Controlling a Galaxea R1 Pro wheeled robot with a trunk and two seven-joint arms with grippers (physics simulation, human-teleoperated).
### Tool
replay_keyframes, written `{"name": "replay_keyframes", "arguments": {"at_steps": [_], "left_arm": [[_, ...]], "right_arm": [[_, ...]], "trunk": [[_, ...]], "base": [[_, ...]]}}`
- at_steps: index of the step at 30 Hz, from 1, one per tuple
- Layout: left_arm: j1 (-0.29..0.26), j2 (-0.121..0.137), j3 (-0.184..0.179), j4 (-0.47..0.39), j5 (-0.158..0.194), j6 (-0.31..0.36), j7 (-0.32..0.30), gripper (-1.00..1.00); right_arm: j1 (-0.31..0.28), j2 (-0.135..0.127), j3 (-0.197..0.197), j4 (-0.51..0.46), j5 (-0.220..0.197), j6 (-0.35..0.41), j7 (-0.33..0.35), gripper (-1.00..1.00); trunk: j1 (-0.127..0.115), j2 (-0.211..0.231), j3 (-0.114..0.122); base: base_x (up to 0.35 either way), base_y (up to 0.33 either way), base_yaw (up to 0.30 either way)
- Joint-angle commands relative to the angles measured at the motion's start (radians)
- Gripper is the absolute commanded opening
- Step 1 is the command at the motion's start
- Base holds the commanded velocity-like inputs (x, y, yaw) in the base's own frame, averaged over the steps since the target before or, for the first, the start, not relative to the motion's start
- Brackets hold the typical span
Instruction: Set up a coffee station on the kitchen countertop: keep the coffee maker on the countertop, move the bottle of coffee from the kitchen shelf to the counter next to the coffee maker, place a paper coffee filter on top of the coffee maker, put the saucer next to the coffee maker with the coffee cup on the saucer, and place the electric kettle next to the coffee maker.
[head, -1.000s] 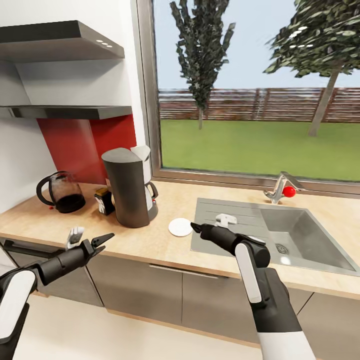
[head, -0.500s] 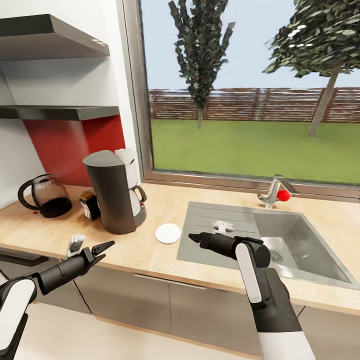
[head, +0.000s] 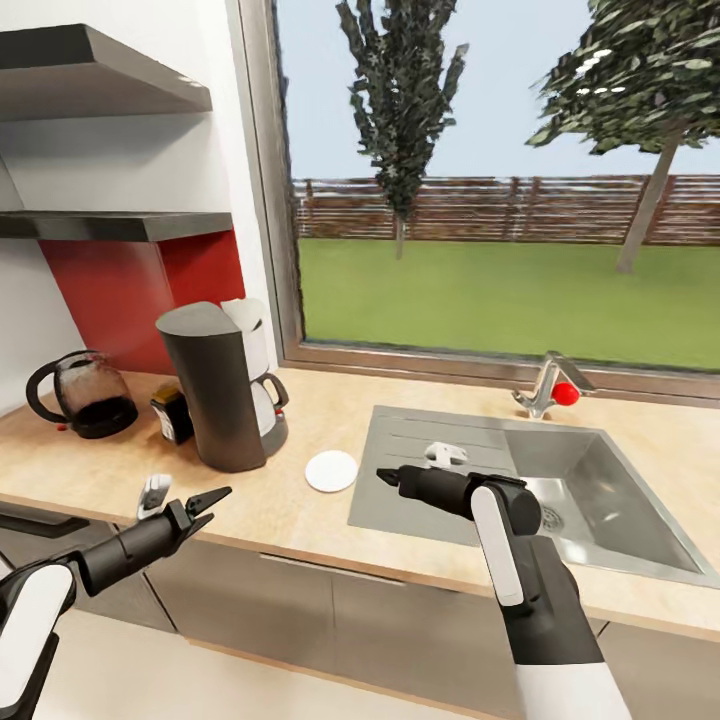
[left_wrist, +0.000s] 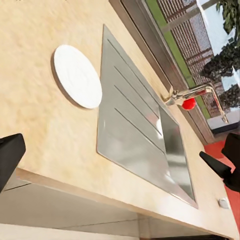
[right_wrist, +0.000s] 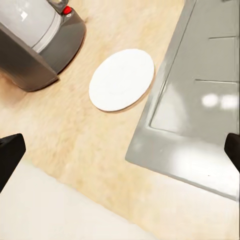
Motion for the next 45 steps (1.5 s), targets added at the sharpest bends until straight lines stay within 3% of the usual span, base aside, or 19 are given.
{"name": "replay_keyframes", "arguments": {"at_steps": [1, 12, 24, 37, 45], "left_arm": [[-0.001, 0.0, 0.001, 0.0, -0.007, 0.005, -0.008, 1.0], [0.001, -0.004, 0.001, 0.016, -0.01, 0.006, -0.008, 1.0], [0.013, -0.031, 0.0, 0.017, -0.01, 0.008, -0.01, 1.0], [0.017, -0.046, -0.001, 0.024, -0.01, 0.009, -0.01, 1.0], [0.018, -0.053, -0.002, 0.029, -0.01, 0.01, -0.027, 1.0]], "right_arm": [[-0.001, 0.0, -0.001, -0.001, 0.009, 0.004, 0.009, 1.0], [-0.001, 0.0, 0.002, 0.002, 0.009, 0.004, 0.009, 1.0], [-0.001, 0.0, 0.006, 0.017, 0.01, 0.005, 0.009, 1.0], [-0.001, 0.0, 0.007, 0.054, 0.01, 0.005, 0.01, 1.0], [-0.001, 0.0, 0.008, 0.056, 0.01, 0.004, 0.01, 1.0]], "trunk": [[0.001, -0.002, -0.002], [0.001, -0.002, -0.002], [0.001, -0.002, -0.002], [0.001, -0.002, -0.002], [0.001, -0.002, -0.002]], "base": [[0.244, -0.114, 0.0], [0.107, -0.014, 0.0], [0.106, 0.0, 0.0], [0.045, 0.0, 0.0], [0.236, 0.0, 0.0]]}}
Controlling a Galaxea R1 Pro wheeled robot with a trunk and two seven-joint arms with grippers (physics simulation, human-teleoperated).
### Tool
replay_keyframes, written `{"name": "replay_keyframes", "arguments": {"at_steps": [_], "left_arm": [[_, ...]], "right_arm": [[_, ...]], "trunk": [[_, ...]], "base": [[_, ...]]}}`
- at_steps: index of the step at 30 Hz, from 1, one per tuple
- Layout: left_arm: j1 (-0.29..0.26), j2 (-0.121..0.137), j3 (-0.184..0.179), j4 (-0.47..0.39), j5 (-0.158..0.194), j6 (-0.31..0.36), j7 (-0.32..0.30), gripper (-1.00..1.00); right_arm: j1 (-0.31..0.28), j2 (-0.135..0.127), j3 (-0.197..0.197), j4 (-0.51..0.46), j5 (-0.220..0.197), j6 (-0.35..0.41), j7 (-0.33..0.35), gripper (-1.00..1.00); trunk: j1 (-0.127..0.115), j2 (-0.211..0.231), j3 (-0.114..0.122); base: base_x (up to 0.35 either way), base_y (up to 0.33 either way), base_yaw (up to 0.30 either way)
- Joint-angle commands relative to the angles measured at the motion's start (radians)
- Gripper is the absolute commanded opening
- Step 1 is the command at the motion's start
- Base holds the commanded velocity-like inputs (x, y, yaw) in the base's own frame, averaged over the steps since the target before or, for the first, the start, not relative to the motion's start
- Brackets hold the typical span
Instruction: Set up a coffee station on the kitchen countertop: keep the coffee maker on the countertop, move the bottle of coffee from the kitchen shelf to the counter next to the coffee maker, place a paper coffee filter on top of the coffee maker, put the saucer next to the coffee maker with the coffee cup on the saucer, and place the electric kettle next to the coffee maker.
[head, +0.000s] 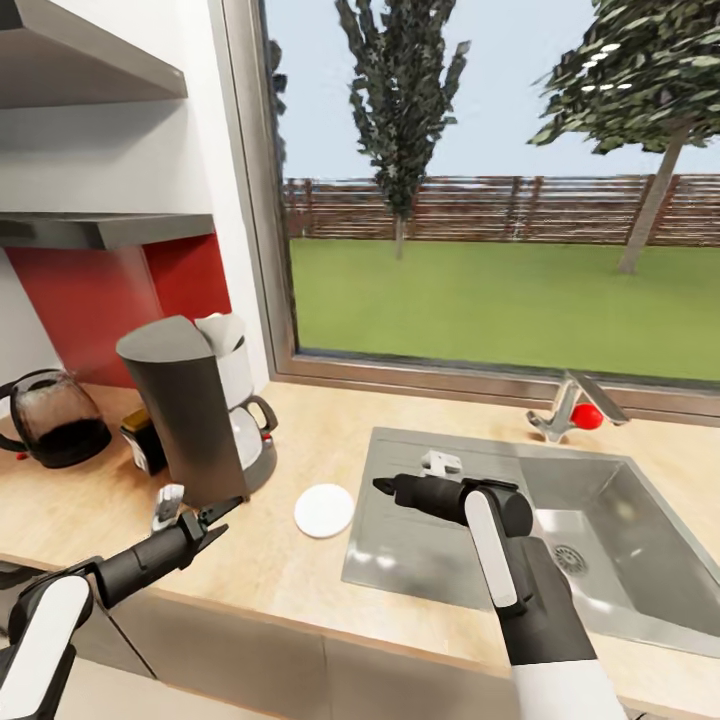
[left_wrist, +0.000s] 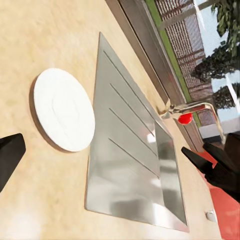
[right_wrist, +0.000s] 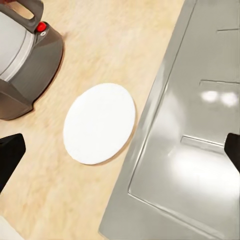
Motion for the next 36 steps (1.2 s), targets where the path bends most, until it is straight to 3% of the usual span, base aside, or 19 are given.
{"name": "replay_keyframes", "arguments": {"at_steps": [1, 6, 15, 30, 34, 35, 36], "left_arm": [[0.004, 0.0, -0.004, 0.005, -0.008, 0.004, -0.029, 1.0], [0.012, 0.001, -0.035, 0.021, -0.007, 0.0, -0.065, 1.0], [0.013, 0.001, -0.04, 0.023, -0.007, -0.001, -0.072, 1.0], [0.016, 0.0, -0.041, 0.042, -0.007, -0.001, -0.072, 1.0], [0.016, -0.001, -0.069, 0.069, -0.007, -0.004, -0.074, 1.0], [0.016, -0.001, -0.072, 0.07, -0.007, -0.004, -0.074, 1.0], [0.016, -0.014, -0.076, 0.072, -0.007, -0.005, -0.074, 1.0]], "right_arm": [[-0.001, 0.0, 0.0, -0.001, 0.009, 0.005, 0.009, 1.0], [-0.001, 0.0, 0.001, 0.002, 0.008, 0.004, 0.009, 1.0], [-0.001, 0.0, 0.003, 0.052, 0.006, 0.004, 0.011, 1.0], [0.0, 0.0, 0.004, 0.071, 0.006, 0.004, 0.012, 1.0], [0.0, 0.0, 0.006, 0.11, 0.003, 0.003, 0.013, 1.0], [0.0, 0.0, 0.006, 0.113, -0.001, 0.003, 0.013, 1.0], [0.001, 0.0, 0.008, 0.119, -0.049, 0.003, 0.013, 1.0]], "trunk": [[0.001, -0.002, -0.002], [0.001, -0.002, -0.002], [0.001, -0.002, -0.002], [0.001, -0.002, -0.002], [0.001, -0.002, -0.002], [0.001, -0.002, -0.002], [0.001, -0.002, -0.002]], "base": [[0.071, 0.0, 0.0], [0.072, 0.0, 0.0], [0.17, 0.0, 0.0], [0.024, 0.0, 0.0], [0.108, 0.0, 0.0], [0.03, 0.0, 0.0], [0.005, 0.0, 0.0]]}}
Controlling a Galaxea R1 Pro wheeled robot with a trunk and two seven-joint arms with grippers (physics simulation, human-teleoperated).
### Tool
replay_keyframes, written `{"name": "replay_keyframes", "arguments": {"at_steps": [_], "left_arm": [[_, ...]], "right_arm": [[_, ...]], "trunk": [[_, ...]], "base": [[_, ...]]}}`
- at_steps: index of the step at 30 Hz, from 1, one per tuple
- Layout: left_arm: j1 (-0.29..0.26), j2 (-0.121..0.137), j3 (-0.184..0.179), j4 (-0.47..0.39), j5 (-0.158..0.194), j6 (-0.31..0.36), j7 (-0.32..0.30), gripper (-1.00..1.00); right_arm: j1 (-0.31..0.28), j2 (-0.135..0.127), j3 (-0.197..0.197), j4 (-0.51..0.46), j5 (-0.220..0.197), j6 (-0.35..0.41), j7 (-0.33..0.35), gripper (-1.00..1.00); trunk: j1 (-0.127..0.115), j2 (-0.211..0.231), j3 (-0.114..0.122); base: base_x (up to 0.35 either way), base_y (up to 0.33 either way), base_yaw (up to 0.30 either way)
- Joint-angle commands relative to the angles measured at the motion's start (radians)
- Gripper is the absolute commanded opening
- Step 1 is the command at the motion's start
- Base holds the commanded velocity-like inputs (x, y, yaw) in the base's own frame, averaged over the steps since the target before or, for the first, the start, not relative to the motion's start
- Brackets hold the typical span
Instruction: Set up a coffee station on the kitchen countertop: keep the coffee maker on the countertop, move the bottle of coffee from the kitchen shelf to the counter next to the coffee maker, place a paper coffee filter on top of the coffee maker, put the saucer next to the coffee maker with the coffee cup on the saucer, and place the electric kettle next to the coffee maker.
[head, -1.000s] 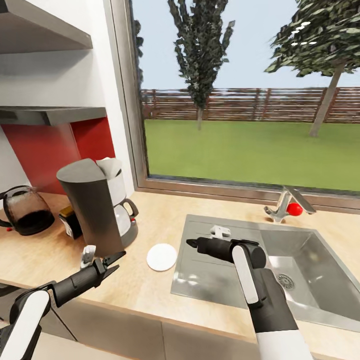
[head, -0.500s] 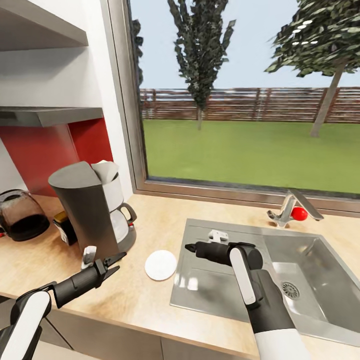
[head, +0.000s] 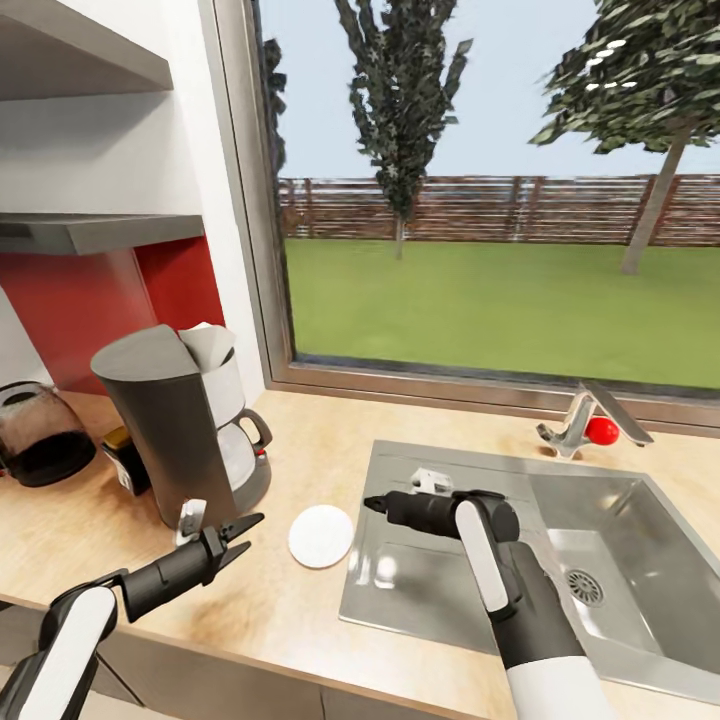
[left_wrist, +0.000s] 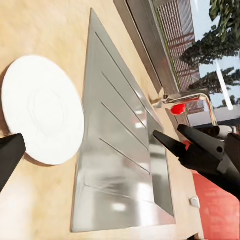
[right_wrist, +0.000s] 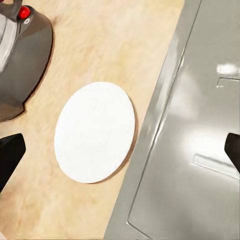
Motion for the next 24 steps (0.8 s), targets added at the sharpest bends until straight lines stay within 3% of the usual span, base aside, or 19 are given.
{"name": "replay_keyframes", "arguments": {"at_steps": [1, 4, 7, 14, 24], "left_arm": [[-0.001, -0.007, 0.001, 0.0, -0.005, 0.004, -0.007, 1.0], [-0.001, -0.018, 0.001, 0.002, -0.005, 0.005, -0.008, 1.0], [-0.001, -0.023, 0.001, 0.002, -0.005, 0.005, -0.008, 1.0], [-0.001, -0.032, 0.001, 0.002, -0.007, 0.004, -0.057, 1.0], [-0.002, -0.034, 0.001, 0.002, -0.006, 0.003, -0.068, 1.0]], "right_arm": [[-0.001, 0.0, 0.008, 0.0, -0.003, 0.004, 0.009, 1.0], [-0.001, 0.0, 0.092, 0.002, -0.037, 0.004, 0.008, 1.0], [-0.001, 0.0, 0.126, 0.016, -0.06, 0.004, 0.008, 1.0], [-0.001, 0.0, 0.139, 0.058, -0.074, 0.005, 0.009, 1.0], [-0.001, 0.0, 0.139, 0.062, -0.075, 0.005, 0.009, 1.0]], "trunk": [[0.001, -0.002, -0.002], [0.001, -0.002, -0.002], [0.001, -0.002, -0.002], [0.001, -0.002, -0.002], [0.001, -0.002, -0.002]], "base": [[0.003, 0.0, 0.0], [0.001, 0.0, 0.0], [0.0, 0.0, 0.0], [0.0, 0.0, 0.0], [0.0, 0.0, 0.0]]}}
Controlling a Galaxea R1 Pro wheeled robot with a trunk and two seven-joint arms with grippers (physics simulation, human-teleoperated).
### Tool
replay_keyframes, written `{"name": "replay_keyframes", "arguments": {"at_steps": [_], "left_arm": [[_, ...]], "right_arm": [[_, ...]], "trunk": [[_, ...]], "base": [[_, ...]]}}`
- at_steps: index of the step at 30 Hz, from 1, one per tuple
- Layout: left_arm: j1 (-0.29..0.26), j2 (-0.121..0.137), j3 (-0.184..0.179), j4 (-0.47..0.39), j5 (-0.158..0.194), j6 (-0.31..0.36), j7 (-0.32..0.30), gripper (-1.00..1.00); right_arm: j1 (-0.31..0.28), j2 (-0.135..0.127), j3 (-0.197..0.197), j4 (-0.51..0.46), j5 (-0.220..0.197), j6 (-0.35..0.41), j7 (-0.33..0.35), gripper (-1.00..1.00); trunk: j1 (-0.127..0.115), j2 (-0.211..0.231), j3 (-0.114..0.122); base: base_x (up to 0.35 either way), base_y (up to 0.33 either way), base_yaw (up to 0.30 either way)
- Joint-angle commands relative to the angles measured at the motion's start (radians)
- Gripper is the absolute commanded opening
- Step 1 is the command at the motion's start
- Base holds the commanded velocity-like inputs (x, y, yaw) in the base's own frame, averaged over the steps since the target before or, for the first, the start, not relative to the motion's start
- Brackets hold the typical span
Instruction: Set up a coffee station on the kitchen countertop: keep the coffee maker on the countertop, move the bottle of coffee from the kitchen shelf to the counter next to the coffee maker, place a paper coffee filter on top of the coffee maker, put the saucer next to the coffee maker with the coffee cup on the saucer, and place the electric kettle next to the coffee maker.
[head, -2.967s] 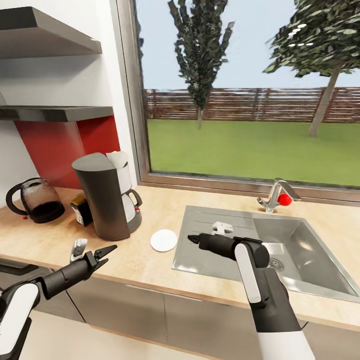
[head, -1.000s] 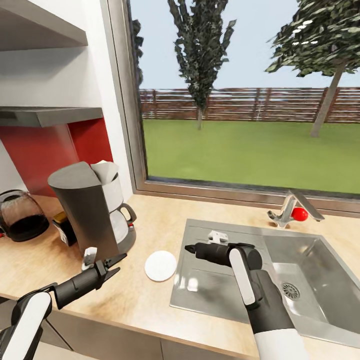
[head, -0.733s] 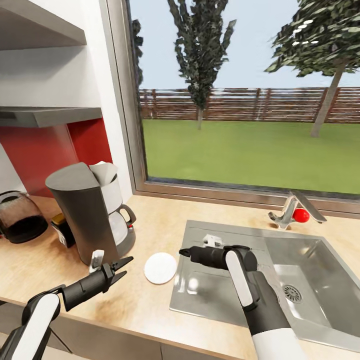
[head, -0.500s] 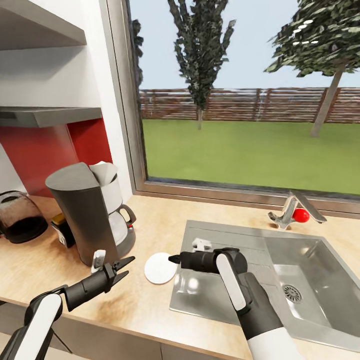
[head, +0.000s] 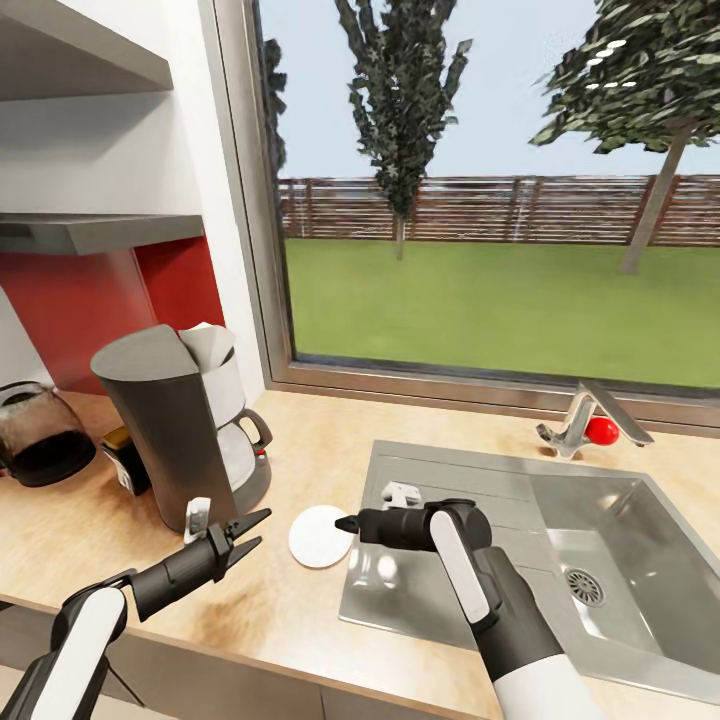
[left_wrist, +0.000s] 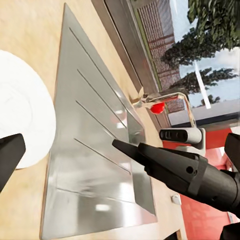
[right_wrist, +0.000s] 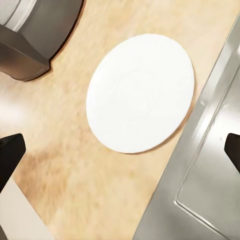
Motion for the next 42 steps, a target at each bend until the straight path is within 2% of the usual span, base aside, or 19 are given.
{"name": "replay_keyframes", "arguments": {"at_steps": [1, 10, 16, 20, 26, 42], "left_arm": [[-0.001, -0.001, 0.001, 0.0, -0.004, 0.005, -0.007, 1.0], [-0.001, -0.015, 0.001, 0.0, -0.003, 0.005, -0.014, 1.0], [-0.001, -0.016, 0.002, 0.003, -0.005, 0.004, -0.098, 1.0], [-0.001, -0.015, 0.0, 0.034, -0.004, 0.004, -0.124, 1.0], [-0.001, -0.014, -0.003, 0.097, -0.001, 0.001, -0.132, 1.0], [-0.001, -0.015, -0.005, 0.109, -0.006, -0.003, -0.132, 1.0]], "right_arm": [[-0.001, 0.0, -0.001, 0.0, 0.01, 0.004, 0.009, 1.0], [0.0, 0.0, -0.001, 0.0, 0.01, 0.004, 0.01, 1.0], [0.0, 0.0, -0.001, 0.0, 0.01, 0.004, 0.01, 1.0], [0.0, 0.0, -0.001, 0.0, 0.01, 0.004, 0.01, 1.0], [0.0, 0.0, -0.001, -0.002, 0.01, 0.004, 0.01, 1.0], [0.0, 0.0, -0.001, -0.005, 0.007, 0.004, 0.008, 1.0]], "trunk": [[0.001, -0.002, -0.002], [0.001, -0.002, -0.002], [0.001, -0.002, -0.002], [0.001, -0.002, -0.002], [0.001, -0.002, -0.002], [0.001, -0.002, -0.002]], "base": [[0.0, 0.0, 0.0], [0.0, 0.0, 0.0], [0.0, 0.0, 0.0], [0.0, 0.0, 0.0], [0.0, 0.0, 0.0], [0.017, 0.0, -0.001]]}}
